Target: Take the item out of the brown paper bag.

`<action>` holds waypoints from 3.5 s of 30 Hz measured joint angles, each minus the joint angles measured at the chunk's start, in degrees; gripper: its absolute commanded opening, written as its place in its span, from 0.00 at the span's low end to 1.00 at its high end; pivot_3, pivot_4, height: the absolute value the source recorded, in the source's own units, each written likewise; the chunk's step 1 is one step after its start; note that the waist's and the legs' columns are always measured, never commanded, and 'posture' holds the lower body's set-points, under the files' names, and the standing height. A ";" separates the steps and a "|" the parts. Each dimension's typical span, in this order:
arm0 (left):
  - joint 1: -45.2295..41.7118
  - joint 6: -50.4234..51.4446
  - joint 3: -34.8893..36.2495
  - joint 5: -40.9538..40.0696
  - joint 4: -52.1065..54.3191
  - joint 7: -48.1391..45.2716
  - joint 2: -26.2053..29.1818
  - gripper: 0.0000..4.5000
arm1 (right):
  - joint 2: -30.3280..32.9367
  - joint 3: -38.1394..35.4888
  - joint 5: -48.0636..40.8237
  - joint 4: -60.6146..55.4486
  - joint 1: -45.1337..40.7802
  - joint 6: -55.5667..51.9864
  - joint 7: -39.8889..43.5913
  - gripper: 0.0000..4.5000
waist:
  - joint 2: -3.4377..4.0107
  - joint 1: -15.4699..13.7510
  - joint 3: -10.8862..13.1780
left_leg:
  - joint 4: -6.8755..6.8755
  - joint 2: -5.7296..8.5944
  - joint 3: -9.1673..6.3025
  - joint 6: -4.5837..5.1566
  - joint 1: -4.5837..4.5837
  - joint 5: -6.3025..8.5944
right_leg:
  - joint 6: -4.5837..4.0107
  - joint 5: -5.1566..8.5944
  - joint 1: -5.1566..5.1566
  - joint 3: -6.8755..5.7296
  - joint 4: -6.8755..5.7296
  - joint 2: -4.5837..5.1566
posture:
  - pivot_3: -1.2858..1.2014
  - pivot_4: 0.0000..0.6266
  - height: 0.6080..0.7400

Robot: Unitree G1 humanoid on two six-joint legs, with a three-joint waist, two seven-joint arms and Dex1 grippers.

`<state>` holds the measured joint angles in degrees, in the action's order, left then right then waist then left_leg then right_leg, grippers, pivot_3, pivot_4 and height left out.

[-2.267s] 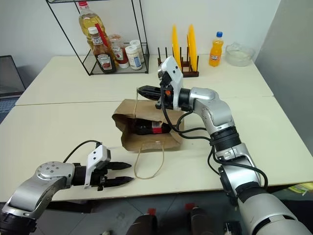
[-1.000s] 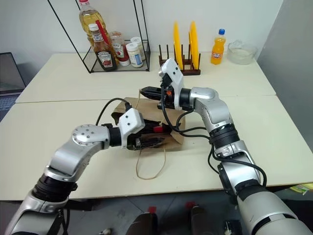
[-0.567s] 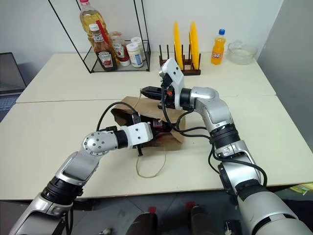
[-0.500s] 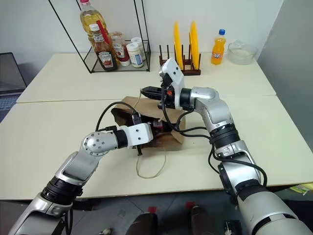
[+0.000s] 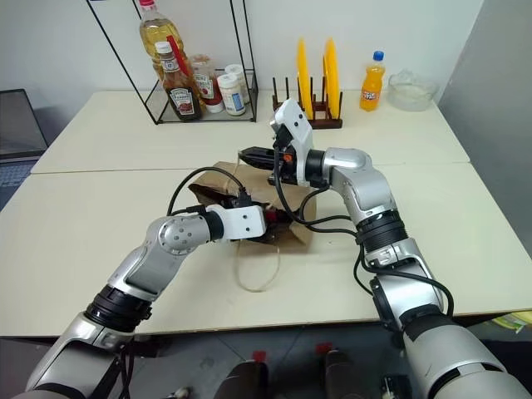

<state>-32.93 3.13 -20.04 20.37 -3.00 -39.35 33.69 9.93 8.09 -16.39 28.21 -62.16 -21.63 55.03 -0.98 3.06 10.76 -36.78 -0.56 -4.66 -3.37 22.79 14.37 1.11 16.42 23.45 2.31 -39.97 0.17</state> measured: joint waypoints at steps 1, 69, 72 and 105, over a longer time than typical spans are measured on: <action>-0.19 -0.09 0.01 0.02 -0.33 0.16 -0.24 0.87 | 0.00 0.00 0.01 0.00 0.00 0.00 0.00 0.00 | 0.00 0.00 0.00 | -0.01 0.00 -0.01 0.00 0.01 0.00 | 0.00 0.00 0.00 -0.01 0.00 0.00 | 0.52 0.24 1.00; 9.93 41.05 34.89 -51.83 27.07 -26.04 26.24 0.71 | 1.17 -0.02 2.26 3.93 -0.16 5.55 2.41 0.00 | 0.00 0.37 0.01 | -0.06 -0.08 0.00 0.01 0.04 0.01 | 0.01 0.01 0.03 -0.04 0.01 -0.09 | 0.52 0.24 1.00; 10.40 40.84 38.34 -51.67 20.67 -24.70 27.34 0.71 | 1.52 -0.02 2.32 4.01 -0.14 5.68 2.45 0.00 | 0.01 0.34 0.01 | -0.07 -0.09 -0.02 0.01 0.04 0.01 | 0.00 0.01 0.04 -0.07 0.01 -0.12 | 0.52 0.24 1.00; -7.38 24.20 25.33 -28.45 -27.99 -7.82 13.95 0.99 | 2.60 1.03 2.30 -4.59 4.40 1.24 1.08 0.00 | -0.17 0.24 -0.07 | -0.13 -0.09 -0.04 -0.02 0.16 0.00 | 0.00 -0.01 0.15 -0.08 -0.08 0.07 | 0.52 0.24 1.00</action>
<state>-40.31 27.33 5.29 -8.09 -30.99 -47.17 47.64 12.54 9.11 -14.09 23.62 -57.76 -20.39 56.11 -1.15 3.30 10.69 -36.91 -0.65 -4.71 -3.40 22.95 14.37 1.11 16.41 23.60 2.24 -40.05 0.24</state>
